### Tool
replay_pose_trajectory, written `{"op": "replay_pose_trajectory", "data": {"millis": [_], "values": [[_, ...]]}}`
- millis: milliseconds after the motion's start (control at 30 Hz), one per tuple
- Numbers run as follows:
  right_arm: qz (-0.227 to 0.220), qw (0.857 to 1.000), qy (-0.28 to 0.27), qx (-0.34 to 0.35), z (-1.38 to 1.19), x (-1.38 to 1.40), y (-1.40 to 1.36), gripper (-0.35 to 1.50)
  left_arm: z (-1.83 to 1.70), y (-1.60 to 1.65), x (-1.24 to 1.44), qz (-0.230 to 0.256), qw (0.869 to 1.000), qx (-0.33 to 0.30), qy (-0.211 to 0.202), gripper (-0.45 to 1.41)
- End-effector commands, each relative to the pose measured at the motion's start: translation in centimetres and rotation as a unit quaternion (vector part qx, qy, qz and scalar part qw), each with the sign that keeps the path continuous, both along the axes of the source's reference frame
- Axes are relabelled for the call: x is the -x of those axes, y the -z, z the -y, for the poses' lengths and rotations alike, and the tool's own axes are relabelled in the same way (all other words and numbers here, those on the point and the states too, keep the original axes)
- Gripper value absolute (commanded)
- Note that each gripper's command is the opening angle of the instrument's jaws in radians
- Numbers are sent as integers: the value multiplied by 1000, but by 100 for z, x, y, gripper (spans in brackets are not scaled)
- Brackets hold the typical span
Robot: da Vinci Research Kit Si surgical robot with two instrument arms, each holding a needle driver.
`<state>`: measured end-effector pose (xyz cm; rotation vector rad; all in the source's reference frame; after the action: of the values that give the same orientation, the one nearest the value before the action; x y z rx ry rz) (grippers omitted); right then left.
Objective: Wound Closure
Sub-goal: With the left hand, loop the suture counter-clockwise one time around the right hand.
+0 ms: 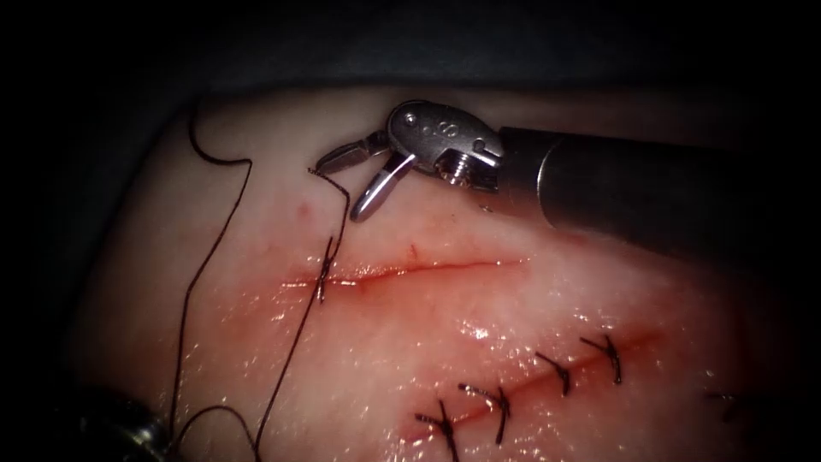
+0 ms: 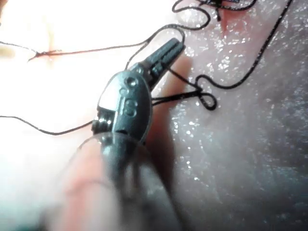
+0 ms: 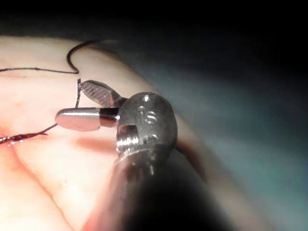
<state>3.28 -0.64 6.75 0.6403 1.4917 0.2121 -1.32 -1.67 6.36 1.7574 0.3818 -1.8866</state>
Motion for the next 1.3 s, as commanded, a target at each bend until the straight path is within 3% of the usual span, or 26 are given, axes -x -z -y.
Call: {"op": "replay_pose_trajectory", "data": {"millis": [33,100,133,200,233,367,400,500,633,767,933,967,1000,1033,1300], "values": [[-1,1000,-15,5,-22,4,2,119,-16,-5,7,-3,1000,4,24,-45],[-2,999,-40,12,-33,18,7,121,-39,-7,8,-4,998,13,63,-45],[3,998,-56,19,-38,27,14,123,-64,-10,8,-6,994,25,105,-45],[6,998,-65,22,-39,31,17,123,-73,-10,8,-7,992,30,121,-45],[14,995,-89,32,-40,43,29,130,-101,-12,9,-11,984,44,172,-45],[21,993,-105,46,-38,52,41,131,-125,-12,9,-4,976,49,214,-45],[27,992,-113,58,-34,58,50,130,-139,-12,7,2,968,49,244,-45],[36,989,-127,64,-27,66,63,116,-153,-12,3,15,964,39,262,-45],[42,983,-168,53,-15,77,80,118,-162,-10,5,28,964,35,263,-45],[54,981,-181,51,-4,86,97,103,-167,-6,12,52,965,23,258,-45],[57,981,-182,44,35,82,115,74,-185,1,21,98,960,1,262,-45],[55,981,-180,39,42,77,113,56,-187,1,21,105,958,-2,265,-45],[46,983,-176,39,51,70,109,3,-190,2,22,111,957,-5,267,-45],[42,984,-173,33,57,65,105,-35,-192,3,22,116,956,-7,268,-45],[25,986,-160,-24,83,-2,57,-35,-202,12,26,132,955,-18,266,-45]]}}
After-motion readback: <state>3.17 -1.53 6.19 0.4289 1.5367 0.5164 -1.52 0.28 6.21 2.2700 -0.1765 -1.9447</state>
